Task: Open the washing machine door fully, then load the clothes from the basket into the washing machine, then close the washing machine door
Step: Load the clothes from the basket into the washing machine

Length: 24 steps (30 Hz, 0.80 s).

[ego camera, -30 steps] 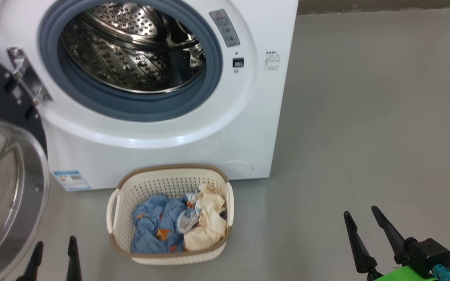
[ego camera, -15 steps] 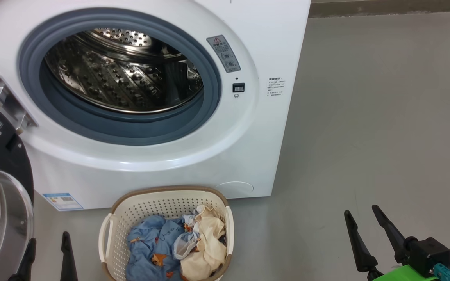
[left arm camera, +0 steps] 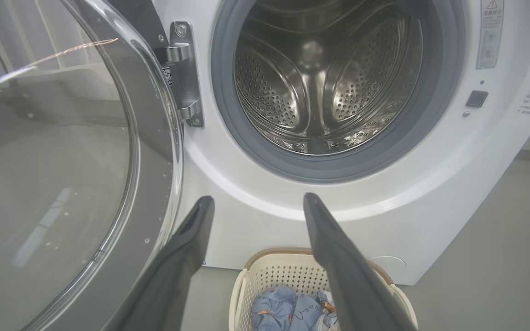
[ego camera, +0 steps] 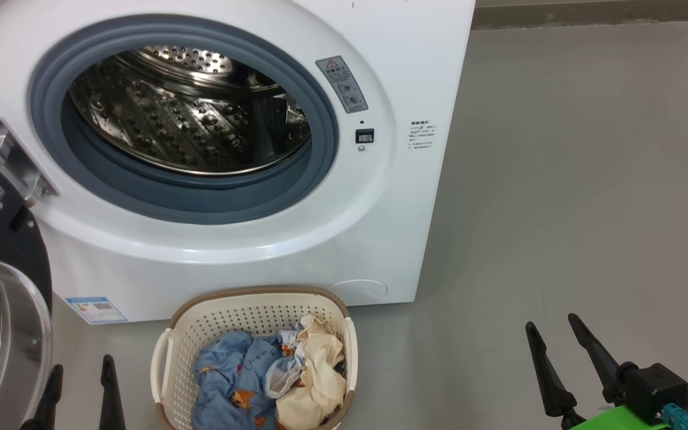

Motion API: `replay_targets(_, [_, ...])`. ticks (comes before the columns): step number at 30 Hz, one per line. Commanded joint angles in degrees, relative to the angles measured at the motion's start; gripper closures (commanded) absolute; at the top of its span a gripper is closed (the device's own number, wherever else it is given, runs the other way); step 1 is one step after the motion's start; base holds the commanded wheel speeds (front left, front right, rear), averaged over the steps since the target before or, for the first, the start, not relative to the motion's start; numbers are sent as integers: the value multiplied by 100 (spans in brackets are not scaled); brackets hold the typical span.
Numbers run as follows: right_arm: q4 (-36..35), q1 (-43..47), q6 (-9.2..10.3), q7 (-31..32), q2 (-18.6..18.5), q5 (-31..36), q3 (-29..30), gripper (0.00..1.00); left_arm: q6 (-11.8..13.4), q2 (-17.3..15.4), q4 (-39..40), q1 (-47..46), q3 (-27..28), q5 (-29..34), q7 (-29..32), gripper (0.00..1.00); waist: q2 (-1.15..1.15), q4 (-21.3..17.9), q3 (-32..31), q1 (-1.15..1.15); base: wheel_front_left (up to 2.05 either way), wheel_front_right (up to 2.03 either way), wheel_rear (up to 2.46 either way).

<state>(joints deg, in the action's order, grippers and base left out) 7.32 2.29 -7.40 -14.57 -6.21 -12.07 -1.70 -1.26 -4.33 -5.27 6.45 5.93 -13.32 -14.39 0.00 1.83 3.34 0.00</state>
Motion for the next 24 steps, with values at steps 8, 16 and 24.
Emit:
replay_targets(8, [-155,-145,-9,-43,-93,49,-145,0,-45,-4,171,-239,125,61,-61,0,0,7,175,0,0,0,0])
replay_targets(16, [-170,-293,-9,-43,-58,73,-200,0,-157,18,-38,-751,-73,73,-61,0,0,-11,618,0,0,0,0])
replay_targets(24, [-283,-603,-9,-43,-18,122,-228,0,-277,-22,-399,-1566,-139,44,-61,0,0,-173,1298,0,0,0,0])
